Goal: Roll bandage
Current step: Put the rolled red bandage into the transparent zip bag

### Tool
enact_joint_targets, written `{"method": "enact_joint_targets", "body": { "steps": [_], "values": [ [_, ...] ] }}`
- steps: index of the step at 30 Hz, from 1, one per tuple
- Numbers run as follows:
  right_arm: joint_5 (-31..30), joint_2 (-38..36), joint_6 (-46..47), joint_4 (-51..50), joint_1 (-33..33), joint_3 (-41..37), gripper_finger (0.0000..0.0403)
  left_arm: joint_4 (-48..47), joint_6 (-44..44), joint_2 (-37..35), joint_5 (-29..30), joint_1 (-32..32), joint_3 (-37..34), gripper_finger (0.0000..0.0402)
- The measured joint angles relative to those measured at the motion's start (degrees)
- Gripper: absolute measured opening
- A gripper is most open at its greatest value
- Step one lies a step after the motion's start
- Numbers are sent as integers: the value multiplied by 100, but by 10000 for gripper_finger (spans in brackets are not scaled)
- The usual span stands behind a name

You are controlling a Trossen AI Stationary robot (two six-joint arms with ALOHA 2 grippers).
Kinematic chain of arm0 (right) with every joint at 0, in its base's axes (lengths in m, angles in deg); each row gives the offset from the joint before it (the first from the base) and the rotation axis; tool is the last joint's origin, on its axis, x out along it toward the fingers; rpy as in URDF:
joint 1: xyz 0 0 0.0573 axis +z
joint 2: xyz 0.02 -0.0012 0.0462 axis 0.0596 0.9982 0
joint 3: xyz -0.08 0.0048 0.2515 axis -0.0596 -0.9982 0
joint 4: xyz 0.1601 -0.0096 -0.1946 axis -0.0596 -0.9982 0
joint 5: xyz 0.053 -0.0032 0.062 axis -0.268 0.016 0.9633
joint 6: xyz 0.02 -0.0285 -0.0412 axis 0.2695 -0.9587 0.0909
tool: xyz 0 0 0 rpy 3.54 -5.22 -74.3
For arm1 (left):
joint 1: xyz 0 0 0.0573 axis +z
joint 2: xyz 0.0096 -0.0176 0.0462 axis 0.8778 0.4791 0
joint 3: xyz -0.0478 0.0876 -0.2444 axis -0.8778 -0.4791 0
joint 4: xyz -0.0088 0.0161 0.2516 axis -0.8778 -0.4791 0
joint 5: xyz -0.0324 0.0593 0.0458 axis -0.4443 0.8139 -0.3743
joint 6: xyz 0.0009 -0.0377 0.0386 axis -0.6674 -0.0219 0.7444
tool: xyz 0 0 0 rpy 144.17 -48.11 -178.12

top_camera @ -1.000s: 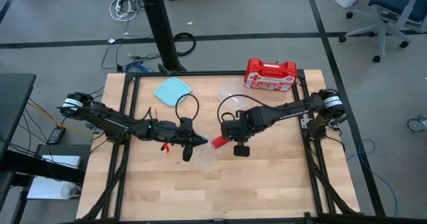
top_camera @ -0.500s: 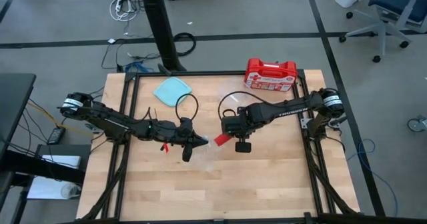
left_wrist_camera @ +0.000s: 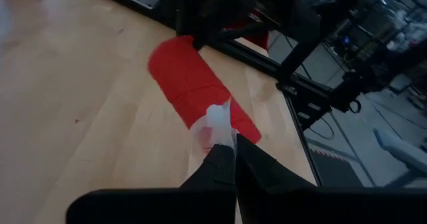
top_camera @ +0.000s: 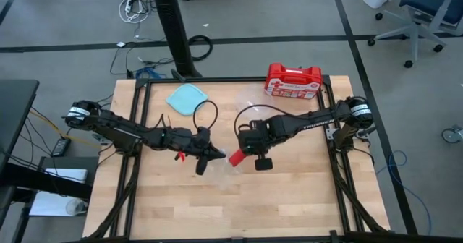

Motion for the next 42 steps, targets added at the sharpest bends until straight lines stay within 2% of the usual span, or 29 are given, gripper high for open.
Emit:
{"method": "enact_joint_targets", "body": {
  "steps": [2,6,9,15,17,22,26,30,34,38,41,42],
  "values": [
    [-342,0,-10,-1,-44,0,1,2,111,0,-255,115,0,1],
    [287,0,-457,54,-36,0,0,-23,303,0,-656,283,4,1],
    [-509,0,-31,-11,30,2,0,50,341,0,-782,356,7,1],
    [-597,0,791,-253,-197,7,0,198,289,0,-810,382,9,1],
    [-300,2,823,-326,-243,7,0,239,255,0,-814,405,9,1],
    [-221,163,526,-99,-13,13,0,240,169,0,-661,462,9,1],
    [-679,204,622,-112,31,44,0,232,102,0,-621,494,11,1],
    [-220,293,1167,-162,-34,286,0,114,-1,0,-569,494,13,1],
    [-166,341,1808,-390,-83,612,0,93,-27,0,-451,492,15,1],
    [-130,450,2083,-478,-119,751,0,77,-4,0,-325,494,15,1],
    [311,585,2038,-526,-124,756,0,-56,122,0,-224,490,15,1],
    [175,611,2041,-524,-123,756,0,-138,156,0,-184,492,15,1]
  ]
}}
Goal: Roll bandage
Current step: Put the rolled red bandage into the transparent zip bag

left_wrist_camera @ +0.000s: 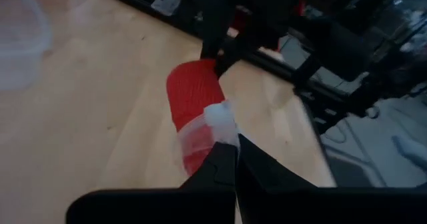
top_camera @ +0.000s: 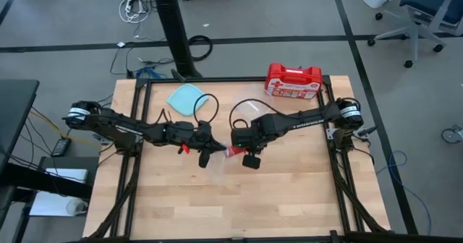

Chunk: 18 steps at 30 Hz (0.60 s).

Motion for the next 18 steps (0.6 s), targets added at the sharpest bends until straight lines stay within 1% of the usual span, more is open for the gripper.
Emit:
{"method": "enact_joint_targets", "body": {
  "steps": [1,2,4,5,6,7,9,12,13,15,16,18],
  "values": [
    [-188,35,61,-21,-1,1,0,-55,4,0,33,0,-1,1],
    [-115,49,47,-30,-14,7,0,-94,14,0,70,1,0,1],
    [615,71,-391,143,-41,-10,0,-155,75,0,66,0,-2,1],
    [868,71,-664,426,-25,-32,0,-157,158,0,64,0,-2,1],
    [870,71,-817,719,5,-37,0,-146,235,0,29,-2,0,1],
    [728,71,-871,900,20,-37,0,-136,346,0,9,-4,0,1],
    [555,71,-900,974,2,-24,0,-85,586,0,-5,-1,-2,1],
    [1187,73,-1367,1114,-85,-7,0,-5,893,0,-87,-7,-1,1],
    [1142,73,-1527,1167,-55,-7,0,-2,950,-2,-150,-8,0,1],
    [776,66,-1691,1113,19,-7,0,-29,1050,0,-352,-7,-2,1],
    [708,57,-1776,1030,38,-7,0,-30,1083,0,-442,-7,-2,1],
    [942,45,-2199,979,46,-7,0,-42,1200,0,-564,-13,-2,1]
  ]
}}
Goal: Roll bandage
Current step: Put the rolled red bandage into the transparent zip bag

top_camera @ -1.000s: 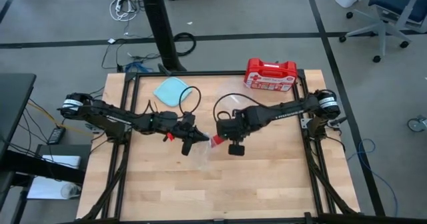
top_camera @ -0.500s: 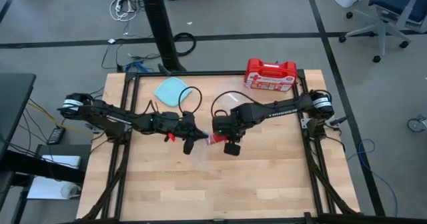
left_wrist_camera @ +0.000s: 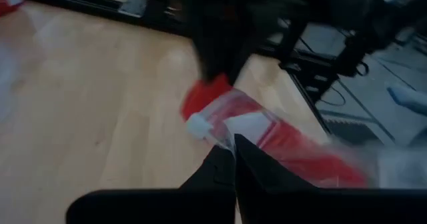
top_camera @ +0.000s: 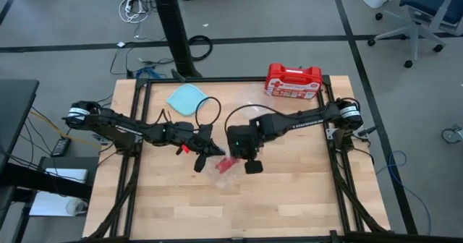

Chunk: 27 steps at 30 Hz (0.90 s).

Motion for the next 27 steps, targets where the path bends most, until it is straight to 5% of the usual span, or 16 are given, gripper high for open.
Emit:
{"method": "enact_joint_targets", "body": {
  "steps": [3,6,9,12,16,19,23,27],
  "values": [
    [142,0,-730,71,65,0,0,-42,109,0,-129,2,-2,1],
    [-402,0,-148,254,117,23,0,30,218,0,-94,0,-2,1],
    [334,0,-493,321,75,33,0,8,340,0,8,2,-2,1],
    [11,0,-150,659,133,33,0,34,346,0,108,0,-2,1],
    [952,0,-609,901,123,33,0,32,357,0,158,-14,-2,1],
    [77,0,-413,1071,177,35,0,33,431,0,204,-32,-2,1],
    [782,0,-673,1031,122,35,1,70,494,0,189,-89,-2,1],
    [-408,0,-165,998,146,35,1,106,700,0,283,-135,-4,1]
  ]
}}
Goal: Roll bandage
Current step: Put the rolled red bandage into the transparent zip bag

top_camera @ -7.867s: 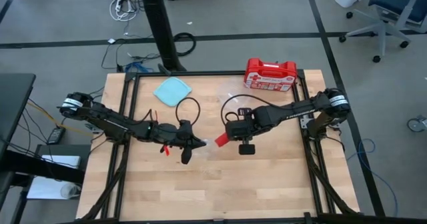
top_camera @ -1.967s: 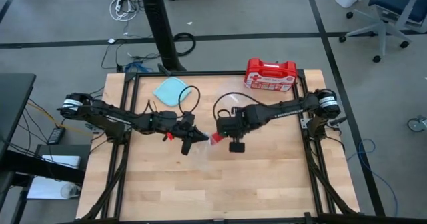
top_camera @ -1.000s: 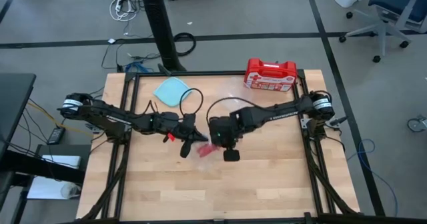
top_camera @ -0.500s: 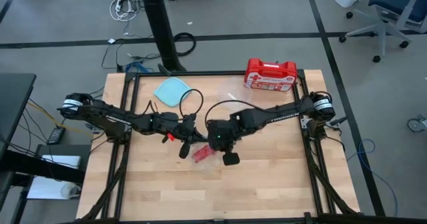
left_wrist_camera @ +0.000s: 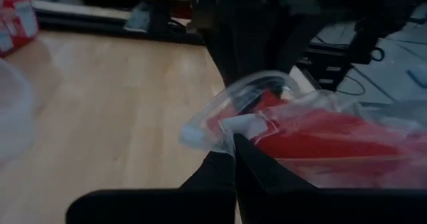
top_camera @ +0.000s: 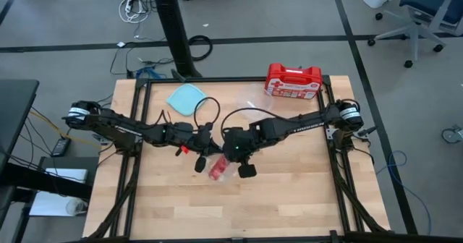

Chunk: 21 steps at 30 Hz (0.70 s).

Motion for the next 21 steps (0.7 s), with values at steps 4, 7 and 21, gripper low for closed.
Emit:
{"method": "enact_joint_targets", "body": {
  "steps": [4,7,21],
  "values": [
    [1155,0,-727,264,38,0,2,40,321,2,105,-68,0,1],
    [1111,0,-1387,390,209,0,2,129,587,46,109,-69,0,1],
    [748,0,-1948,242,186,0,2,1875,959,1207,159,-87,0,1]
  ]
}}
